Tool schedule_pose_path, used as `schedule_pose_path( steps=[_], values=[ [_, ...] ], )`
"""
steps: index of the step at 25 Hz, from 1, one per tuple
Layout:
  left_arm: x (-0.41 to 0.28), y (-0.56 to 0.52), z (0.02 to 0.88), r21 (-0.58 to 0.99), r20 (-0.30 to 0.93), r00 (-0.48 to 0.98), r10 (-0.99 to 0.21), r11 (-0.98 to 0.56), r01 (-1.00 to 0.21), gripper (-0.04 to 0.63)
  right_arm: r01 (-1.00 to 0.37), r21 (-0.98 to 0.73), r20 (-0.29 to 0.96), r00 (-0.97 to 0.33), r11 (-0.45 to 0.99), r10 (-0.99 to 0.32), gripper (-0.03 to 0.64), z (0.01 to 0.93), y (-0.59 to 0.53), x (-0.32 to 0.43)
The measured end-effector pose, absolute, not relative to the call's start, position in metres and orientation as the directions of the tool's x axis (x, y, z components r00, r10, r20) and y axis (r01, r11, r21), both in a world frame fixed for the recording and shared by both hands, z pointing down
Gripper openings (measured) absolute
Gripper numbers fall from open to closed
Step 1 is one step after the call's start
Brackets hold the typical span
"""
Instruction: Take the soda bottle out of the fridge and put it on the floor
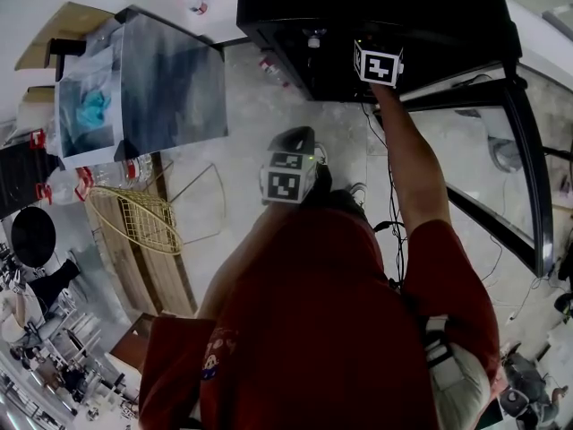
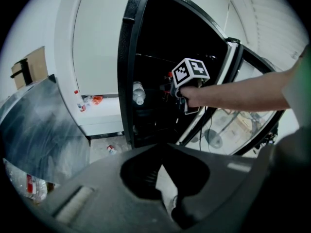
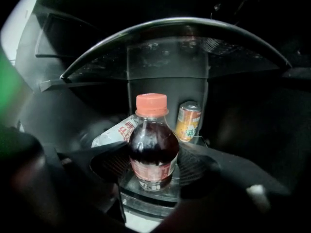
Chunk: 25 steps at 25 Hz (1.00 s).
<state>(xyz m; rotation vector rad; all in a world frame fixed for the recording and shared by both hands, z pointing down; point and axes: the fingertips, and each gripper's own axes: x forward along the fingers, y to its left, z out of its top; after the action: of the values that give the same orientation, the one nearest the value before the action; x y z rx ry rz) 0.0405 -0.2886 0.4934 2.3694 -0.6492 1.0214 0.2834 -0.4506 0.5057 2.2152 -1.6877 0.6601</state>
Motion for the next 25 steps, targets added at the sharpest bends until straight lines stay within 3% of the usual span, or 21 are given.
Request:
schedule_pose_path(
  steps=[25],
  values=[
    [0.042,-0.256,0.483,0.251,0.746,0.618,-0.248,-0.755,-0.606,0.000,-0.992,-0.014,0.532,0.098,-0.125,-0.841,0.298,0.487,-0.360,0.233]
  ],
)
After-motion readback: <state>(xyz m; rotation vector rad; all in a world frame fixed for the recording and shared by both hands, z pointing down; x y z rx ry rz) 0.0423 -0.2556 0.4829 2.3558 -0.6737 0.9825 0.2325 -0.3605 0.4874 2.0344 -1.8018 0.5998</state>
